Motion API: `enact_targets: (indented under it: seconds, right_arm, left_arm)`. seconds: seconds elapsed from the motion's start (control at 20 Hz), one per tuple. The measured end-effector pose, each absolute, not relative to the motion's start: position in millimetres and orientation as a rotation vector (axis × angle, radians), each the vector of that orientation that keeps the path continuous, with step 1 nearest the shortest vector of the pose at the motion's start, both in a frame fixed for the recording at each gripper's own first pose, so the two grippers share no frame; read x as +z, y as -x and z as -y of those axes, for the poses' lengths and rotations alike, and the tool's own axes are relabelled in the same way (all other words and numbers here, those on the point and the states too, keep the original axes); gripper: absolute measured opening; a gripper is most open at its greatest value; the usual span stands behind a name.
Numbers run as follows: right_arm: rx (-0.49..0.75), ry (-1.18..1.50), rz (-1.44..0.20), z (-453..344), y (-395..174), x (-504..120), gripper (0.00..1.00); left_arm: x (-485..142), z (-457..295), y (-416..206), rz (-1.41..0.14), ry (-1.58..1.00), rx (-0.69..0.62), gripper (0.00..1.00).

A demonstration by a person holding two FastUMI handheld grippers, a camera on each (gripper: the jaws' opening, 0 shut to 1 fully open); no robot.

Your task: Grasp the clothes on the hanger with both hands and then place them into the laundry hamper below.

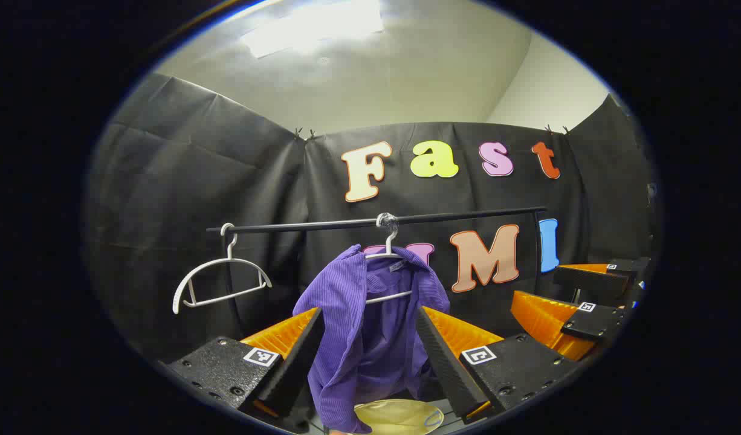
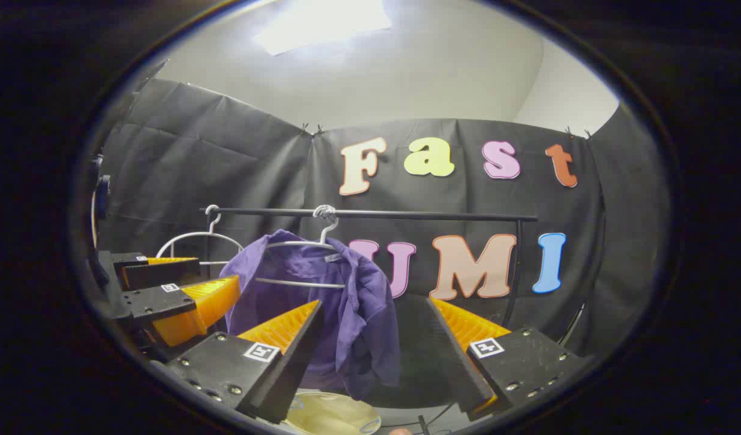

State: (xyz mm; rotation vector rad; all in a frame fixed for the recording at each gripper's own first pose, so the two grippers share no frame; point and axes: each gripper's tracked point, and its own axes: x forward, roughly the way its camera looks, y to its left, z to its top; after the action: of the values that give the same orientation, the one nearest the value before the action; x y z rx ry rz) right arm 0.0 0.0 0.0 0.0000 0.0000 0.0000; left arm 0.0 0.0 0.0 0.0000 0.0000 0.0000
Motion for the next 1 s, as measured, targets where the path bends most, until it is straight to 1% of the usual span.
enact_targets:
  seconds: [0.05, 0.1, 0.55, 0.6, 0.65, 0.75, 0.8, 0.95, 1.0]
  right_arm:
    - [0.002, -0.005, -0.001, -0.3, -1.2, 0.7, 0.99]
    - [0.003, -0.009, 0.001, 0.1, -2.0, 0.2, 0.94]
    - [-0.012, -0.018, 0.008, 7.7, -6.4, -0.3, 0.94]
    - [-0.014, -0.020, 0.008, 8.9, -7.5, -0.7, 0.99]
    - [-0.016, -0.021, 0.009, 10.3, -8.9, 0.1, 0.99]
    - [-0.021, -0.021, 0.008, 12.4, -10.8, -2.1, 0.99]
    - [-0.022, -0.020, 0.005, 12.7, -11.3, -3.7, 0.94]
    - [-0.023, -0.018, 0.002, 15.2, -16.0, -6.2, 0.94]
    - [-0.024, -0.016, 0.001, 16.1, -17.5, -8.1, 0.98]
  left_arm:
    - [-0.4, -0.4, -0.4, -0.001, 0.001, 0.002, 0.94]
    - [0.2, -0.5, -1.3, -0.001, 0.002, 0.005, 0.94]
    - [-3.5, 2.2, -8.2, -0.011, -0.018, 0.010, 0.94]
    - [-2.9, 2.7, -9.4, -0.010, -0.020, 0.009, 0.94]
    - [-4.6, 3.9, -10.8, -0.011, -0.021, 0.009, 0.94]
    - [-7.3, 4.7, -12.3, -0.013, -0.024, 0.011, 0.94]
    - [-8.9, 5.3, -15.5, -0.017, -0.026, 0.013, 0.93]
    - [-16.2, 3.7, -22.3, -0.027, -0.040, 0.027, 0.94]
    - [-18.0, 2.6, -25.7, -0.029, -0.047, 0.035, 0.94]
